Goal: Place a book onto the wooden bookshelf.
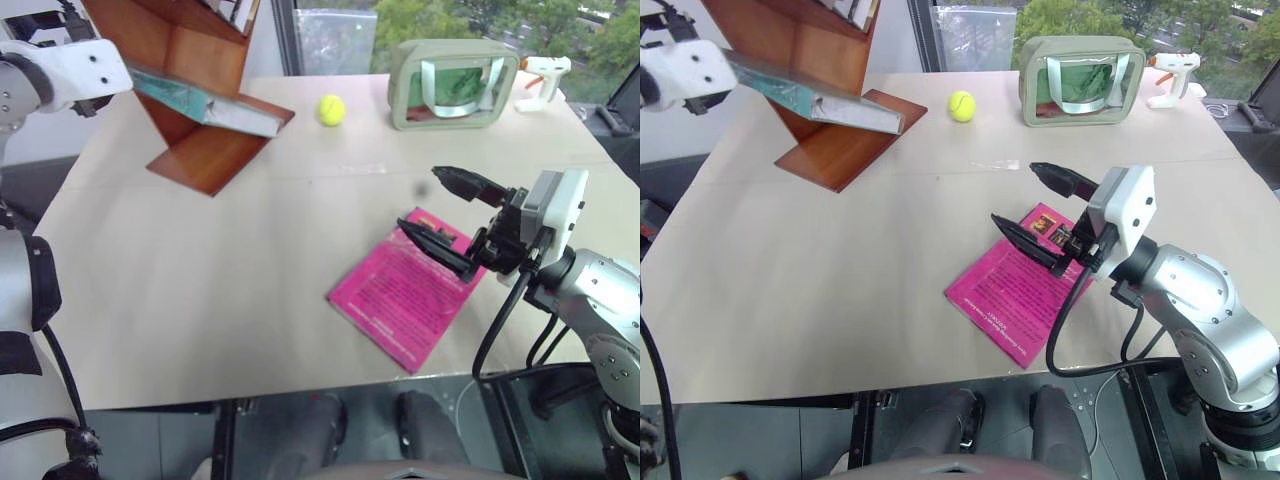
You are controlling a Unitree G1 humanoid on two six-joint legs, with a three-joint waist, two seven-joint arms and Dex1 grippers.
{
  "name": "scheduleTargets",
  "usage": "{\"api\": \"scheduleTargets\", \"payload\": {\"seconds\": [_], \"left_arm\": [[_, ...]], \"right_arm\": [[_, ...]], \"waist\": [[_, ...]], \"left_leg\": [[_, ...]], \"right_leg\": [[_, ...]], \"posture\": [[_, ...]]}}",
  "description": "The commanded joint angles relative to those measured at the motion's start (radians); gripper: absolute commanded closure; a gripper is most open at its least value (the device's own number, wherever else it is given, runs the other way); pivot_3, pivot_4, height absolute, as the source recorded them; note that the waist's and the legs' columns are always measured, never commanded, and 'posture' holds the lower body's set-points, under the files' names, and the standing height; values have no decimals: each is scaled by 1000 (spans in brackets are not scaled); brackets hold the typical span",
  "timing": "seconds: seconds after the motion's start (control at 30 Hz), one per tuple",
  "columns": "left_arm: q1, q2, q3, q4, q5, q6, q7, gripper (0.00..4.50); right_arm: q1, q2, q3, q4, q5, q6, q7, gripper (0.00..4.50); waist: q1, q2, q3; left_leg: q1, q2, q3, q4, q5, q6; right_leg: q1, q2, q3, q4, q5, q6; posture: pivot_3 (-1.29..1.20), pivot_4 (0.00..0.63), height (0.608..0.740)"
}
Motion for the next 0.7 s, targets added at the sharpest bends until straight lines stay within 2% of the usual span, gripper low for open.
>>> {"api": "scheduleTargets", "payload": {"seconds": [0.03,0.17,0.27,0.37,0.43,0.47,0.5,0.53,0.63,0.7], "left_arm": [[55,74,126,-14,-152,-96,-83,35],[128,85,287,-31,-352,-128,-289,35],[211,72,544,-61,-692,132,-766,35],[368,73,648,-197,-867,358,-1037,839],[505,64,688,-352,-963,528,-1125,1812],[612,67,688,-461,-1026,631,-1152,2467],[705,62,696,-560,-1078,713,-1167,2748],[791,47,705,-664,-1120,782,-1173,3283],[983,-57,727,-1005,-1233,949,-1080,4411],[1030,-207,677,-1223,-1236,946,-906,4473]], "right_arm": [[-25,-4,-19,-23,-11,-32,20,487],[-28,-3,-25,-13,-15,-40,37,487],[-38,-10,-34,17,-21,-53,65,487],[-58,-16,-46,58,-19,-64,93,487],[-69,-22,-51,76,-20,-69,107,487],[-75,-25,-54,83,-18,-69,113,487],[-80,-28,-57,88,-16,-69,118,487],[-84,-30,-60,91,-14,-67,122,487],[-89,-37,-70,95,-17,-66,131,487],[-93,-38,-75,89,-14,-59,124,487]], "waist": [[-4,0,0],[-3,0,0],[-7,0,0],[-23,0,0],[-27,0,0],[-27,0,0],[-30,1,0],[-31,1,0],[-21,3,0],[1,3,0]], "left_leg": [[0,0,1,0,0,0],[0,0,0,0,0,0],[0,0,1,0,0,0],[1,0,1,1,0,0],[2,1,1,1,0,0],[2,1,2,1,0,0],[2,2,1,1,0,0],[2,3,2,1,0,0],[3,4,5,-1,0,0],[3,4,4,0,0,0]], "right_leg": [[0,0,0,1,0,0],[-1,0,-1,0,0,0],[-1,-1,-2,1,0,0],[-1,-1,-4,2,0,0],[-1,-1,-4,3,0,0],[-1,-1,-3,4,0,0],[-1,-1,-3,4,0,-1],[-1,0,-2,4,0,-1],[-1,0,-1,4,0,-1],[0,-1,-2,2,0,-1]], "posture": [[0,150,740],[0,150,740],[0,150,740],[0,150,740],[0,150,740],[0,150,740],[0,150,740],[0,150,740],[0,150,740],[0,150,740]]}}
